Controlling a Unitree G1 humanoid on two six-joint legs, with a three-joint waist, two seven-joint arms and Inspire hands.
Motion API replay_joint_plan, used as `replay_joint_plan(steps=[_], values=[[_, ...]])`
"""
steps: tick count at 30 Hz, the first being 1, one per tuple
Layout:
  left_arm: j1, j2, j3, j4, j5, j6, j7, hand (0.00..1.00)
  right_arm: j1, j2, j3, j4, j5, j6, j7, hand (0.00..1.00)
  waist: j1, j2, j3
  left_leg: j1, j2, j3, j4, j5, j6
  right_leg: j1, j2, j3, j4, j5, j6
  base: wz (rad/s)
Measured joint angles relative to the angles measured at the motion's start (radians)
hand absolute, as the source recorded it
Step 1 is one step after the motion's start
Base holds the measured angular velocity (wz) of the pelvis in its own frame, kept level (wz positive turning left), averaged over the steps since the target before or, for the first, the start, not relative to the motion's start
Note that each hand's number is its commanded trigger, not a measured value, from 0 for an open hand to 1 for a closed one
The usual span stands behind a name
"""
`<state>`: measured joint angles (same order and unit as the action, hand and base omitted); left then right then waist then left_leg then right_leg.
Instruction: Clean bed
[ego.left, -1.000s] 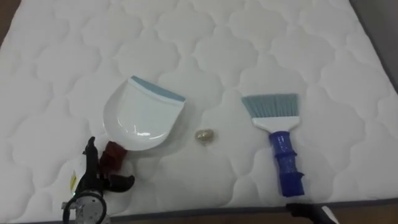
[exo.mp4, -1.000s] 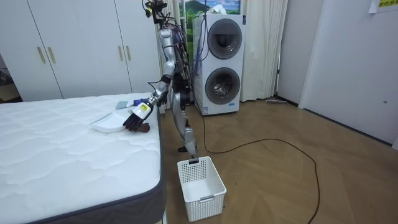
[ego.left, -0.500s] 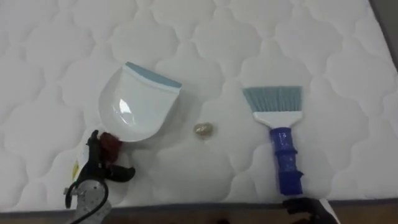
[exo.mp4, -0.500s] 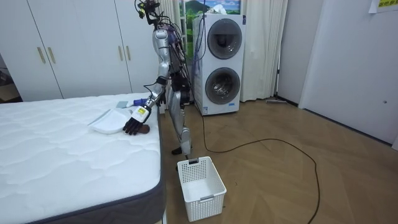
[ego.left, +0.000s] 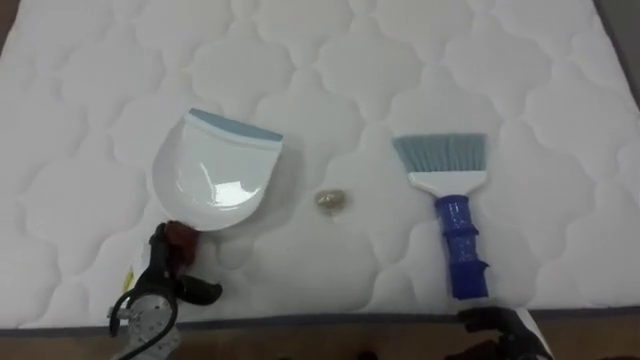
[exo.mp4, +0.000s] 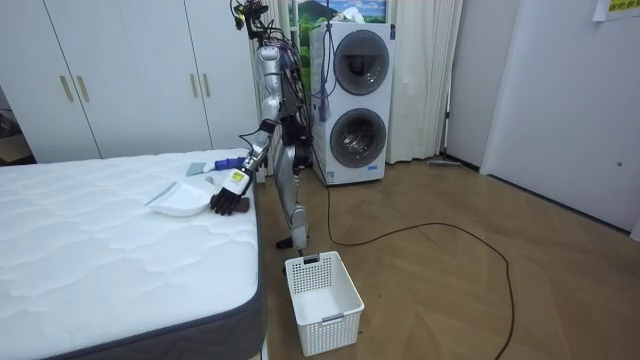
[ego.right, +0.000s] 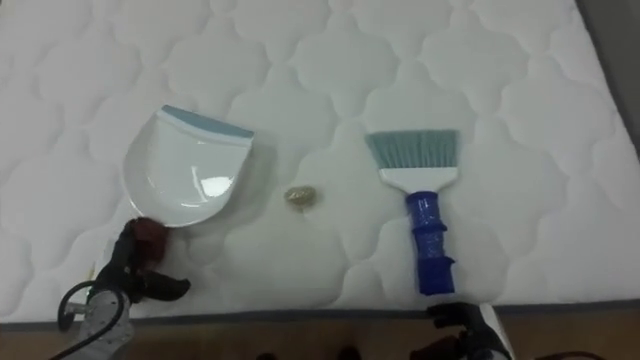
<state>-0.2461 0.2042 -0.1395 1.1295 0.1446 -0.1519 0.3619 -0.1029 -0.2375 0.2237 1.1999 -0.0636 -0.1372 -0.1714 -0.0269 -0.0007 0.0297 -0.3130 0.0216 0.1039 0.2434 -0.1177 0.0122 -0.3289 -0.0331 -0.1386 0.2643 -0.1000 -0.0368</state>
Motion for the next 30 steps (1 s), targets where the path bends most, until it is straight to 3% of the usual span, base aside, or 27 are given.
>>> replay_joint_plan(steps=[10, 11, 12, 13, 14, 18, 22, 24, 30], values=[[-0.054, 0.0, 0.001, 0.058, -0.035, 0.023, 0.004, 0.0, -0.016, 0.0, 0.012, -0.003, 0.059, 0.0, -0.001, 0.0, -0.005, -0.001, 0.0005, -0.028, -0.002, 0.006, 0.016, 0.0, 0.0, -0.044, -0.009, 0.004, 0.048, -0.018, -0.004, -0.01], [-0.056, 0.0, 0.001, 0.061, -0.035, 0.023, 0.005, 0.33, -0.016, 0.0, 0.012, -0.003, 0.062, 0.0, -0.001, 0.0, -0.005, -0.001, 0.0004, -0.03, -0.002, 0.006, 0.016, 0.0, 0.0, -0.047, -0.009, 0.004, 0.048, -0.018, -0.004, 0.0], [-0.063, 0.001, 0.001, 0.061, -0.036, 0.03, 0.009, 0.53, -0.02, 0.0, 0.012, -0.003, 0.069, 0.0, -0.003, 0.0, -0.006, -0.001, 0.0003, -0.038, -0.002, 0.006, 0.017, 0.0, -0.001, -0.057, -0.01, 0.005, 0.051, -0.018, -0.004, 0.0], [-0.071, 0.001, 0.001, 0.063, -0.036, 0.04, 0.016, 0.53, -0.025, -0.001, 0.018, -0.003, 0.084, 0.002, -0.004, 0.0, -0.008, -0.002, 0.0009, -0.046, -0.002, 0.006, 0.021, 0.0, -0.001, -0.064, -0.01, 0.004, 0.055, -0.018, -0.004, 0.0], [-0.074, 0.001, 0.001, 0.067, -0.036, 0.042, 0.019, 1.0, -0.026, -0.002, 0.024, -0.003, 0.094, 0.003, -0.004, 0.0, -0.009, -0.003, 0.0016, -0.048, -0.002, 0.006, 0.024, 0.0, -0.001, -0.067, -0.011, 0.004, 0.06, -0.019, -0.005, 0.05], [-0.09, 0.01, 0.0, 0.071, -0.058, 0.053, 0.027, 1.0, -0.031, -0.002, 0.036, -0.003, 0.133, 0.005, -0.007, 0.0, -0.014, -0.007, 0.004, -0.061, -0.003, 0.006, 0.032, 0.0, -0.001, -0.078, -0.015, 0.001, 0.065, -0.023, -0.005, 0.02], [-0.114, 0.061, 0.004, 0.08, -0.071, 0.069, 0.042, 1.0, -0.036, -0.002, 0.041, -0.004, 0.138, 0.009, -0.012, 0.0, -0.016, -0.012, 0.0066, -0.064, -0.003, 0.007, 0.033, 0.0, -0.001, -0.084, -0.018, -0.001, 0.068, -0.028, -0.004, 0.0], [-0.115, 0.068, 0.005, 0.08, -0.074, 0.08, 0.049, 1.0, -0.036, -0.001, 0.046, -0.006, 0.138, 0.009, -0.016, 0.0, -0.02, -0.012, 0.0066, -0.067, -0.004, 0.007, 0.033, 0.0, 0.0, -0.086, -0.019, -0.002, 0.068, -0.028, -0.003, 0.0], [-0.115, 0.059, -0.001, 0.083, -0.078, 0.117, 0.062, 1.0, -0.035, -0.002, 0.063, -0.027, 0.144, 0.029, -0.028, 0.0, -0.026, -0.012, 0.0067, -0.079, -0.003, 0.007, 0.033, 0.0, 0.0, -0.092, -0.018, -0.002, 0.064, -0.028, -0.003, 0.0]])
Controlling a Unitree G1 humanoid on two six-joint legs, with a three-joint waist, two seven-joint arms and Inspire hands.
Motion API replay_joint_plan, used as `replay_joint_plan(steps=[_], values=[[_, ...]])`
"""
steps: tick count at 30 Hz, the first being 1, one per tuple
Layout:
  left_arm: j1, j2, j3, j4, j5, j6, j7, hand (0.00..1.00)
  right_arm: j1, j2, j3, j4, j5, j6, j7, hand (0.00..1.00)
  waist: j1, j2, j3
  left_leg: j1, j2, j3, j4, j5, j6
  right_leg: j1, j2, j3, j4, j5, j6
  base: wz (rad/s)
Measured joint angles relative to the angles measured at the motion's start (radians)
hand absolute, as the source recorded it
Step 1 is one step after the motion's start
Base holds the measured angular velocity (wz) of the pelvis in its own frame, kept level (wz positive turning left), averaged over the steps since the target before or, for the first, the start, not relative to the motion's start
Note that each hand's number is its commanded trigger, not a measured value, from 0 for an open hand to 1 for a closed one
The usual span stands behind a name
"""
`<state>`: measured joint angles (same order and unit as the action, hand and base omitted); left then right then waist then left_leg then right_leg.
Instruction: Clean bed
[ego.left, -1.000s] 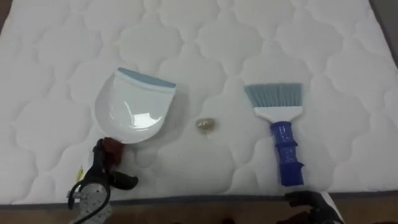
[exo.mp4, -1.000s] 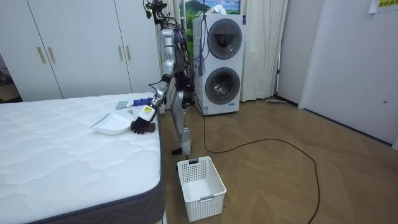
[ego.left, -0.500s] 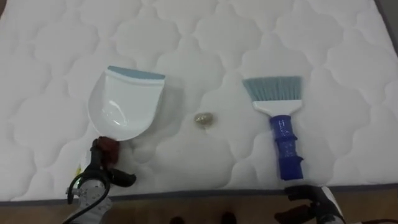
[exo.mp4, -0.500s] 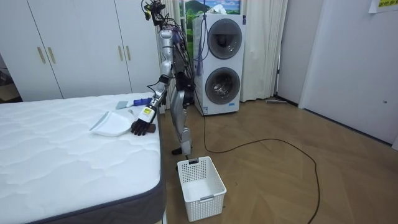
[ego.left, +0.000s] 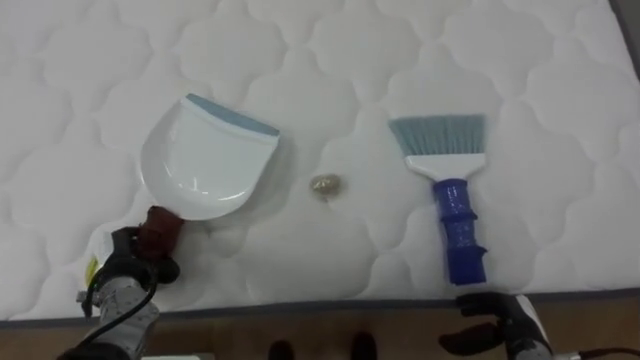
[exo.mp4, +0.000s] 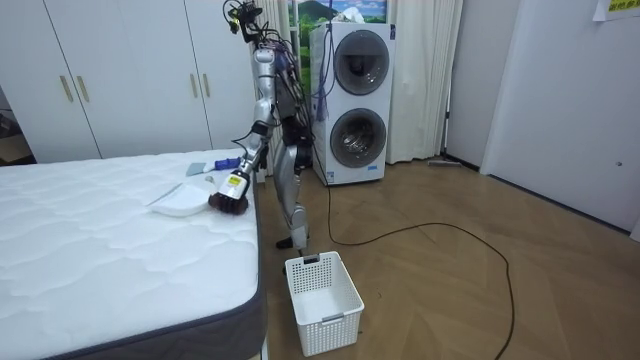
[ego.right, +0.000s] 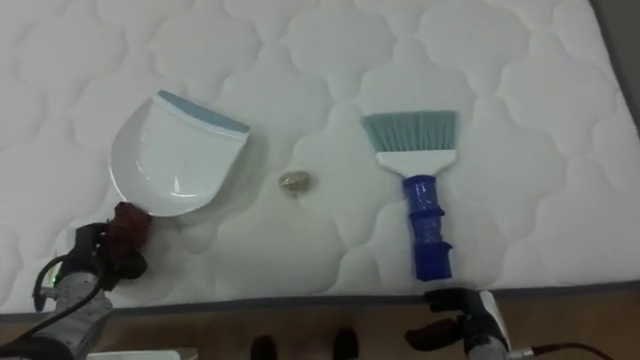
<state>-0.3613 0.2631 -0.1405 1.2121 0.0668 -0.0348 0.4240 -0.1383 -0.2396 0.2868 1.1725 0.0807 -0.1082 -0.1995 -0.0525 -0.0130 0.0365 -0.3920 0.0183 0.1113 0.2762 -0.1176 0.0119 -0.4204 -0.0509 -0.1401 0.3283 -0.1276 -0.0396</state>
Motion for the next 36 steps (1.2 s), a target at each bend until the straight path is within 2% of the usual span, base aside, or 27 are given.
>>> replay_joint_plan(steps=[4, 11, 17, 24, 29, 33, 36], values=[[0.004, -0.025, -0.005, 0.006, -0.014, 0.002, -0.003, 1.0, 0.0, 0.0, 0.007, -0.006, 0.021, 0.005, -0.005, 0.0, 0.001, 0.0, 0.0002, -0.002, 0.001, 0.005, 0.0, 0.0, 0.0, -0.003, 0.001, 0.002, 0.0, 0.0, 0.0, -0.01], [0.004, -0.026, -0.025, 0.03, -0.034, 0.0, -0.024, 1.0, -0.007, 0.001, 0.016, -0.012, 0.046, 0.011, -0.007, 0.0, 0.004, 0.0, 0.0011, -0.002, 0.002, 0.024, 0.001, 0.0, 0.0, -0.017, 0.0, 0.011, 0.02, -0.005, -0.001, -0.04], [0.006, -0.028, -0.024, 0.035, -0.031, 0.0, -0.025, 1.0, -0.007, 0.004, 0.019, -0.012, 0.081, 0.011, -0.01, 0.0, 0.005, 0.003, 0.0059, -0.002, 0.003, 0.024, 0.016, -0.002, -0.001, -0.022, 0.001, 0.021, 0.037, -0.013, -0.003, 0.0], [0.008, -0.008, -0.047, 0.037, 0.018, -0.003, 0.003, 1.0, -0.005, 0.0, 0.021, -0.011, 0.163, -0.004, -0.017, 0.0, 0.004, 0.011, 0.0087, -0.02, 0.007, 0.023, 0.033, -0.012, -0.004, -0.04, 0.001, 0.016, 0.06, -0.023, -0.009, 0.01], [0.028, 0.015, -0.047, 0.034, 0.088, -0.018, 0.042, 1.0, 0.04, -0.006, 0.007, 0.009, 0.242, 0.014, -0.024, 0.0, 0.008, 0.02, 0.007, -0.031, 0.006, 0.024, 0.048, -0.017, -0.004, -0.046, 0.0, 0.011, 0.067, -0.023, -0.009, 0.0], [0.045, 0.033, -0.038, -0.019, 0.189, -0.02, 0.087, 1.0, 0.056, -0.012, -0.052, 0.034, 0.344, 0.015, -0.025, 0.0, 0.007, 0.041, 0.0067, -0.077, 0.007, 0.026, 0.092, -0.03, 0.004, -0.085, -0.005, 0.013, 0.097, -0.028, -0.005, 0.0], [0.062, 0.041, -0.038, -0.08, 0.222, -0.053, 0.124, 1.0, 0.049, -0.021, -0.095, 0.036, 0.443, 0.013, -0.028, 0.0, 0.01, 0.046, 0.0048, -0.086, 0.003, 0.031, 0.11, -0.036, 0.009, -0.102, -0.014, 0.019, 0.124, -0.036, -0.002, -0.03]])
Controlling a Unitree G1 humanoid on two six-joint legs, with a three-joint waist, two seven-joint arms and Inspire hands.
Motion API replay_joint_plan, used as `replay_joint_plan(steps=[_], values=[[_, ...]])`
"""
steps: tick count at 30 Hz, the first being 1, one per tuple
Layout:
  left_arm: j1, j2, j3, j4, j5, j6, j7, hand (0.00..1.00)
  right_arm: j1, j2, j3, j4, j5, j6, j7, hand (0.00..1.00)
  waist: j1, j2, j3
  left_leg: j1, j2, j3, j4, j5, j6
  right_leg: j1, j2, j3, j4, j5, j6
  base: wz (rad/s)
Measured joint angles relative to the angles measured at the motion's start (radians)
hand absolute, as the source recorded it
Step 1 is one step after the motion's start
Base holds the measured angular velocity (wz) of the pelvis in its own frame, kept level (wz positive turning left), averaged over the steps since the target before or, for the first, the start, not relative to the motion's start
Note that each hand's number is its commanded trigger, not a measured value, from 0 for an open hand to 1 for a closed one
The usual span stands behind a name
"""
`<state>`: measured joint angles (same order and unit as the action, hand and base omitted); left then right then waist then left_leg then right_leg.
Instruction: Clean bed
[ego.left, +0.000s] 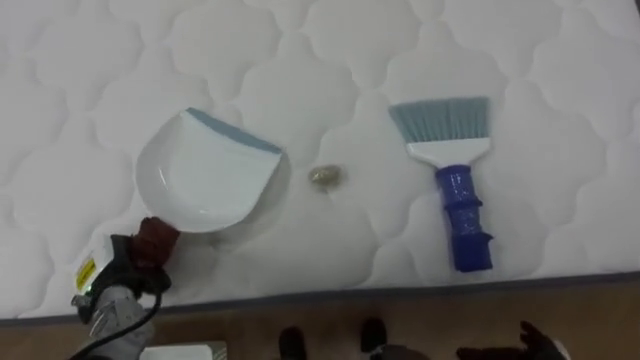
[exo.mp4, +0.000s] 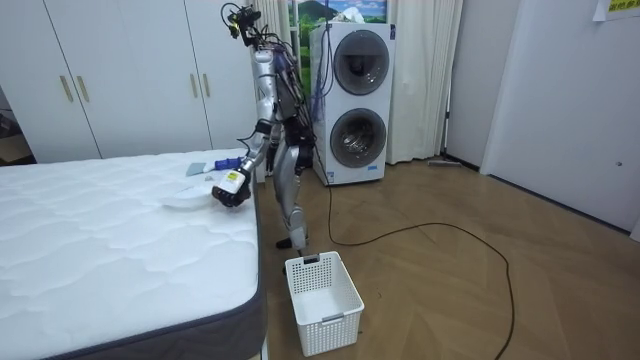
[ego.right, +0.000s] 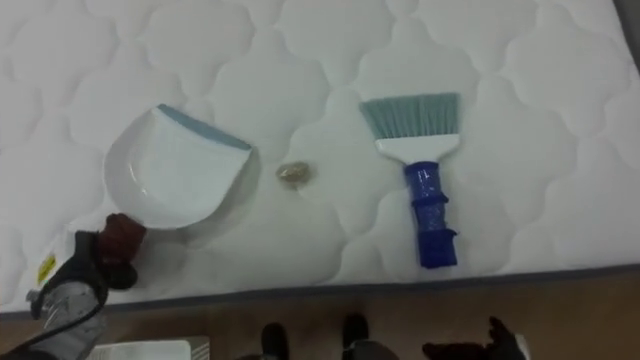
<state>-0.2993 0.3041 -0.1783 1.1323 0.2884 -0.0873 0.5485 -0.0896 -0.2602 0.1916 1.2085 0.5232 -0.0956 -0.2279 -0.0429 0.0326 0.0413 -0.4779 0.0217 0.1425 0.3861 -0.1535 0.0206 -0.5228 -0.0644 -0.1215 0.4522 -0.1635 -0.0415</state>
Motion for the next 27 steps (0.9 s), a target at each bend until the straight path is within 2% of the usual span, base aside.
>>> replay_joint_plan(steps=[2, 4, 6, 9, 13, 18, 23, 27], values=[[0.001, 0.009, 0.0, -0.03, 0.005, -0.018, 0.022, 1.0, -0.01, -0.009, -0.021, -0.001, 0.05, -0.005, -0.001, 0.0, 0.0, 0.002, -0.0004, -0.001, 0.001, 0.004, 0.007, -0.002, 0.002, -0.003, -0.002, 0.001, 0.004, 0.0, 0.001, -0.02], [0.024, 0.034, -0.002, -0.063, 0.028, -0.038, 0.041, 1.0, -0.014, -0.024, -0.036, -0.006, 0.108, -0.018, -0.001, 0.0, -0.002, 0.007, -0.0042, 0.0, 0.002, 0.009, 0.023, -0.007, 0.003, -0.002, -0.001, 0.007, 0.015, 0.0, 0.001, -0.08], [0.042, 0.044, -0.007, -0.084, 0.029, -0.05, 0.048, 1.0, -0.015, -0.03, -0.064, -0.005, 0.158, -0.019, -0.006, 0.0, -0.003, 0.011, -0.0078, 0.004, 0.002, 0.012, 0.023, -0.007, 0.004, 0.0, 0.0, 0.012, 0.016, 0.001, 0.002, -0.08], [0.064, 0.052, -0.007, -0.089, 0.029, -0.052, 0.05, 1.0, -0.019, -0.032, -0.085, -0.007, 0.22, -0.019, -0.014, 0.0, -0.003, 0.012, -0.0087, 0.012, 0.003, 0.018, 0.023, -0.006, 0.004, 0.004, 0.002, 0.018, 0.017, 0.005, 0.001, -0.08], [0.108, 0.062, -0.009, -0.089, 0.032, -0.068, 0.049, 1.0, -0.033, -0.036, -0.149, -0.009, 0.284, -0.028, -0.047, 0.0, -0.006, 0.003, -0.0112, 0.022, 0.0, 0.032, 0.02, -0.007, 0.004, -0.003, 0.009, 0.045, 0.033, 0.002, 0.003, -0.1], [0.122, 0.095, -0.068, -0.088, 0.065, -0.073, 0.051, 1.0, -0.068, -0.051, -0.149, -0.039, 0.301, -0.049, -0.119, 0.0, -0.01, -0.011, -0.014, 0.026, 0.003, 0.043, 0.019, -0.007, 0.004, -0.002, 0.014, 0.051, 0.032, 0.004, 0.004, -0.06], [0.125, 0.099, -0.105, -0.088, 0.137, -0.081, 0.051, 1.0, -0.088, -0.055, -0.161, -0.089, 0.299, -0.068, -0.195, 0.0, -0.012, -0.014, -0.0137, 0.025, 0.002, 0.044, 0.019, -0.009, 0.007, -0.002, 0.014, 0.057, 0.028, 0.006, 0.006, -0.01], [0.146, 0.115, -0.115, -0.089, 0.17, -0.093, 0.051, 1.0, -0.097, -0.056, -0.176, -0.17, 0.273, -0.071, -0.27, 0.0, -0.01, -0.028, -0.0158, 0.017, 0.002, 0.058, 0.014, -0.01, 0.008, -0.02, 0.013, 0.064, 0.032, 0.007, 0.008, -0.08]])
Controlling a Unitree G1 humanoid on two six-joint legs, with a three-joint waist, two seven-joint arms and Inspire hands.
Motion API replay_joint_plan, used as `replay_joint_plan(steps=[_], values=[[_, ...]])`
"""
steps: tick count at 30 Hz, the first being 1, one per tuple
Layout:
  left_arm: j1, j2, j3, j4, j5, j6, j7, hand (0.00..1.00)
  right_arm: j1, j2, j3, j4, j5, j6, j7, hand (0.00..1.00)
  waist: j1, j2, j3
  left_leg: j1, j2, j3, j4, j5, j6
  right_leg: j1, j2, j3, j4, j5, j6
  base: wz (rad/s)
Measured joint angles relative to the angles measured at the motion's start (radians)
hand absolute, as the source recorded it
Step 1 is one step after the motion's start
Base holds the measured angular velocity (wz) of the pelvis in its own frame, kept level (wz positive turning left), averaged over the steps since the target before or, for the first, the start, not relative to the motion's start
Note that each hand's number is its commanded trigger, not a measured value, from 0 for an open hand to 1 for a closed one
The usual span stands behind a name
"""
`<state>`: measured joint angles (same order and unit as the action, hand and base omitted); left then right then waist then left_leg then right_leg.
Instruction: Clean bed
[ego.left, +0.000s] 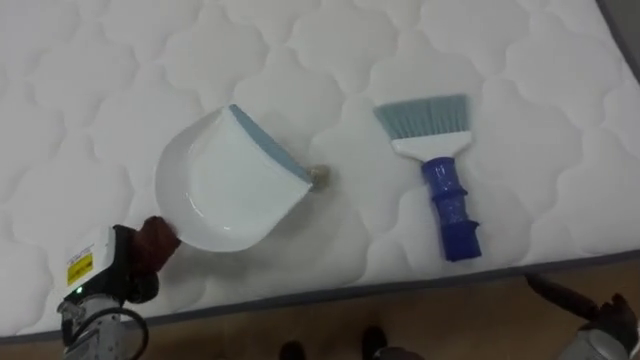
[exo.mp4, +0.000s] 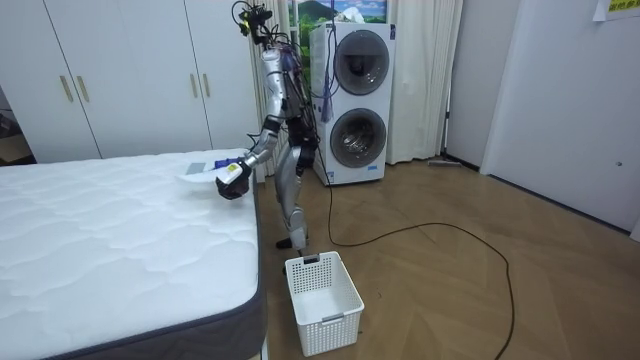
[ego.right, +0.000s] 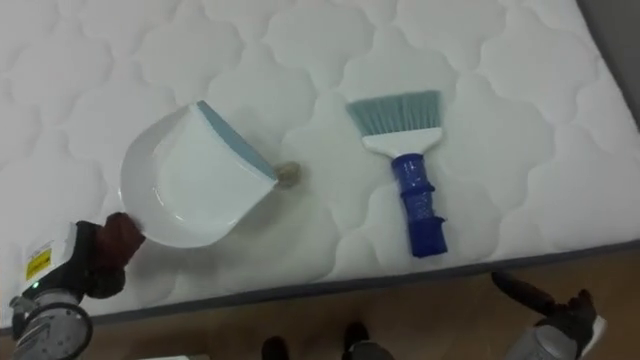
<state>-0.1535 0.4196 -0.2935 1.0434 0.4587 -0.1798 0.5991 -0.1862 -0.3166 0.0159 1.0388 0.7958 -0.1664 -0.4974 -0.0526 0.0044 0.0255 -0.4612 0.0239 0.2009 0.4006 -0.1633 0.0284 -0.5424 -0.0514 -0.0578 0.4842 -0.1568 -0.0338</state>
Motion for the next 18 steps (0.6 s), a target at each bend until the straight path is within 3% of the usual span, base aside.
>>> replay_joint_plan(steps=[5, 10, 13, 18], values=[[0.026, 0.009, -0.004, 0.0, 0.047, -0.001, -0.003, 1.0, -0.001, -0.008, -0.006, -0.096, -0.101, -0.029, -0.095, 0.0, -0.004, -0.005, -0.0014, -0.018, -0.001, 0.0, 0.002, -0.001, 0.002, -0.016, 0.0, 0.0, -0.002, 0.001, 0.001, -0.01], [0.024, 0.018, -0.038, 0.049, 0.047, 0.01, -0.003, 1.0, -0.042, -0.008, 0.002, -0.161, -0.378, -0.065, -0.213, 0.0, 0.002, -0.004, -0.0013, -0.015, -0.001, -0.001, -0.003, -0.001, 0.002, -0.014, -0.001, -0.001, -0.008, 0.002, 0.002, 0.0], [0.028, 0.018, -0.066, 0.059, 0.047, 0.029, -0.004, 1.0, -0.048, -0.008, 0.008, -0.204, -0.456, -0.084, -0.278, 0.0, 0.011, -0.003, -0.0009, -0.015, 0.0, -0.009, -0.007, -0.001, 0.002, -0.007, -0.001, -0.003, -0.019, 0.005, 0.002, 0.04], [0.026, 0.017, -0.073, 0.059, 0.046, 0.05, -0.022, 1.0, -0.049, -0.006, 0.053, -0.277, -0.533, -0.086, -0.339, 0.0, 0.027, -0.002, -0.0005, -0.015, -0.003, -0.01, -0.014, -0.001, 0.002, -0.01, -0.008, -0.003, -0.015, 0.003, 0.004, 0.0]])
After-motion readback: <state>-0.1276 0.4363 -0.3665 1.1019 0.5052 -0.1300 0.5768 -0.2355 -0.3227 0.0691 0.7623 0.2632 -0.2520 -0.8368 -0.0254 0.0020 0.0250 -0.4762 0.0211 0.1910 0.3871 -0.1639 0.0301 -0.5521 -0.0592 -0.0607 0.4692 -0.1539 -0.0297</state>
